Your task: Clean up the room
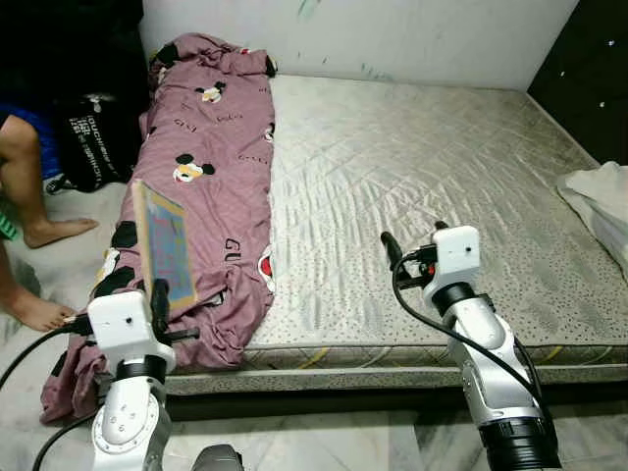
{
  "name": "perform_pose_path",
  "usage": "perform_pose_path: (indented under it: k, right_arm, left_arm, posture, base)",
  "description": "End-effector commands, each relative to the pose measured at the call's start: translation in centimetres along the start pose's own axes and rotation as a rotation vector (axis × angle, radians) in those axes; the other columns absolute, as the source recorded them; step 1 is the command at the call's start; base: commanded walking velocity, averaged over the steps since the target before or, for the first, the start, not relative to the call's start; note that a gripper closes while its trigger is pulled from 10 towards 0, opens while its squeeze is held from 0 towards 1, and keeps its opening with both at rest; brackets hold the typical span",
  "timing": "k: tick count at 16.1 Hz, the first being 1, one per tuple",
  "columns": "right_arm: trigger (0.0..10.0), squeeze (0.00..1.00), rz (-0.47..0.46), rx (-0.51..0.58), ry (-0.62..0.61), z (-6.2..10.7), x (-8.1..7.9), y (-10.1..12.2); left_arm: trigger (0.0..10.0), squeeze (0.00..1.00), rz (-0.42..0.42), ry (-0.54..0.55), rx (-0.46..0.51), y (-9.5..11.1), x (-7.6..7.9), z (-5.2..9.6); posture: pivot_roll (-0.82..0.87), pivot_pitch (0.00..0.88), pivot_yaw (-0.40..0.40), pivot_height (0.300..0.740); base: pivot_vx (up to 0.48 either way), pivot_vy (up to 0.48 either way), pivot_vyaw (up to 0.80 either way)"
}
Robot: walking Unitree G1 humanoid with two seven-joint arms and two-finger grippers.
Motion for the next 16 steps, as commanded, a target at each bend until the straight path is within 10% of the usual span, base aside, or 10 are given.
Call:
perform_pose_path:
  k: [1, 16]
  right_arm:
    - [10.0, 0.00, 0.007, 0.008, -0.002, 0.1, 0.0, 0.4]
    - [10.0, 0.00, -0.004, -0.013, 0.026, 0.2, -0.5, 0.4]
  left_arm:
    - [10.0, 0.00, 0.002, -0.033, 0.041, 1.2, 0.8, -0.2]
    - [10.0, 0.00, 0.057, -0.113, 0.023, 1.4, 2.2, -0.1]
  posture:
    - [0.06, 0.018, -0.083, 0.740]
    - [0.06, 0.030, -0.079, 0.740]
  base:
    - [0.000, 0.000, 0.56]
    - [0.000, 0.000, 0.20]
Point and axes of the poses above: a point about 5 cm out from each wrist's last joint towards the gripper, its own z axis pointing back from the gripper into the wrist, its own y axis along the axis of the wrist's last joint, x = y × z, the point moved 4 cm from there along -z, pointing out of the wrist towards the gripper, and after that the axes turned 14 degrees about z, right-handed, at the moved point
